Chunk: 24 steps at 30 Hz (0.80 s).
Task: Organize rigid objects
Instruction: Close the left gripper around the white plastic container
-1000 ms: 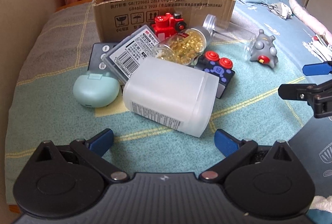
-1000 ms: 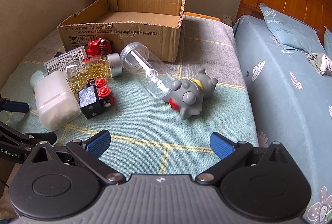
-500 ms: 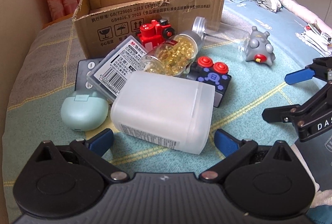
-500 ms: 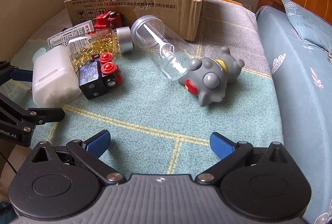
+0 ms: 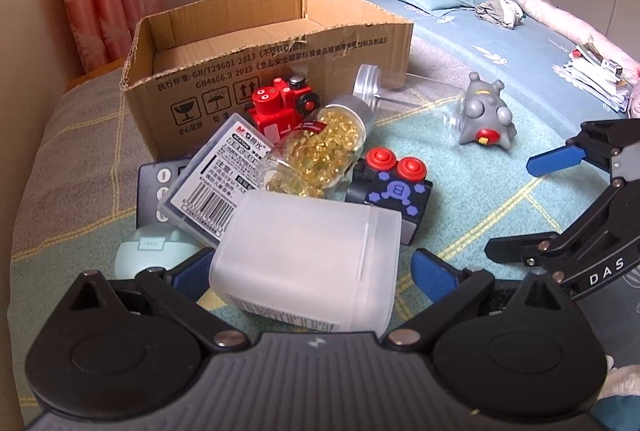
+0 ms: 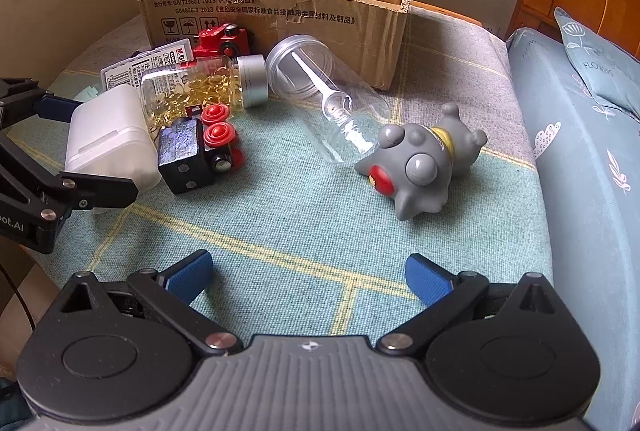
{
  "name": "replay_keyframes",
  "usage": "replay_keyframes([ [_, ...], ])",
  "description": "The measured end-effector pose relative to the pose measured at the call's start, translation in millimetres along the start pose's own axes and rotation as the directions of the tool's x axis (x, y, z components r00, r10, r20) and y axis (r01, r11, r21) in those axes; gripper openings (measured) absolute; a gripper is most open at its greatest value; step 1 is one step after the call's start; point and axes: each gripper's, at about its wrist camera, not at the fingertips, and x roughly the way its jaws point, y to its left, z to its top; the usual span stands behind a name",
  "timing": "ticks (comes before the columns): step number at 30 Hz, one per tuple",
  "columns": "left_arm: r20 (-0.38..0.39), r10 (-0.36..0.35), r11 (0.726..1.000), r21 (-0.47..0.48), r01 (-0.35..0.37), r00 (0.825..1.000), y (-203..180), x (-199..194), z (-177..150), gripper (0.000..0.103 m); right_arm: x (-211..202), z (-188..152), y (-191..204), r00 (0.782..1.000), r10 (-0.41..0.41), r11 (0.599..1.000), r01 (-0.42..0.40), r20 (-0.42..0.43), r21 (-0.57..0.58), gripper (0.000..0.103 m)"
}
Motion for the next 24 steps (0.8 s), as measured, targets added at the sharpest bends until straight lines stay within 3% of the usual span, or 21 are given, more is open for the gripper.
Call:
replay_keyframes([
  [12, 0.014, 0.019, 0.999, 0.028, -0.019, 1.0, 1, -4, 2, 0.088, 1, -1, 1, 1.0, -0.001, 1.0, 0.001, 0.006, -0.001, 0.103],
  [24, 0.004, 0.009, 1.0, 0.018, -0.009, 1.0, 2, -14, -4, 0.084, 1, -2, 1, 1.0, -0.001, 1.0, 0.001, 0.006, -0.002, 0.103],
])
